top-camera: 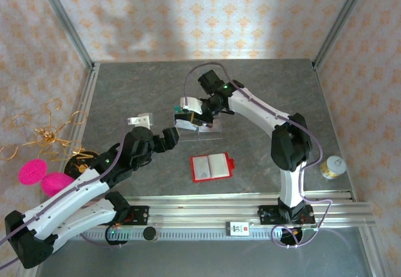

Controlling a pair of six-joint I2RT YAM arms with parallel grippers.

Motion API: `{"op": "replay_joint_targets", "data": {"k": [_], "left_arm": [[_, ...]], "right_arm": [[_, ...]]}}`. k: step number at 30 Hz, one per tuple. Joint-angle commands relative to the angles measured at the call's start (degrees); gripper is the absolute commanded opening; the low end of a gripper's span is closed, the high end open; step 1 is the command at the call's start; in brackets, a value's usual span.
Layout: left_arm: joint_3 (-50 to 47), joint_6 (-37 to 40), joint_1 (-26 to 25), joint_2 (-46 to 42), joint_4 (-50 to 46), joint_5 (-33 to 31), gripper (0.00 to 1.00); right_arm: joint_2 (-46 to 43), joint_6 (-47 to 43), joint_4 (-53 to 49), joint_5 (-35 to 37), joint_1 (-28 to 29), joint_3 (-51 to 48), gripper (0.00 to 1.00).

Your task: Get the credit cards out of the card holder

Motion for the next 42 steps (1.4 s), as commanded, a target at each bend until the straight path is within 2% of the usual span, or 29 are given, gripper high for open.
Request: {"op": "replay_joint_targets", "data": {"k": [1,13,24,42], "left_arm": [[1.73,1.46,0.96,0.87,-0.59,-1.76,0.99],[2.12,1.56,2.37,4.20,-0.03,-1.15,0.99],[2.59,2.00,3.01,7.27,1.04,-0.32,0.99],[2.13,3.10,5.39,8.39,2.36,1.84,0.99]], "right_arm": [[1.65,-4.92,-5.18,1.62,0.73,3.22,0.00],[4.20,-11.14,-7.68,3.62,1.09,6.33,0.00],[7.27,-11.75,-4.94,5.36,0.91,10.88,0.00],[10.34,-10.28,-1.80,9.24,0.36,8.90,0.00]]}}
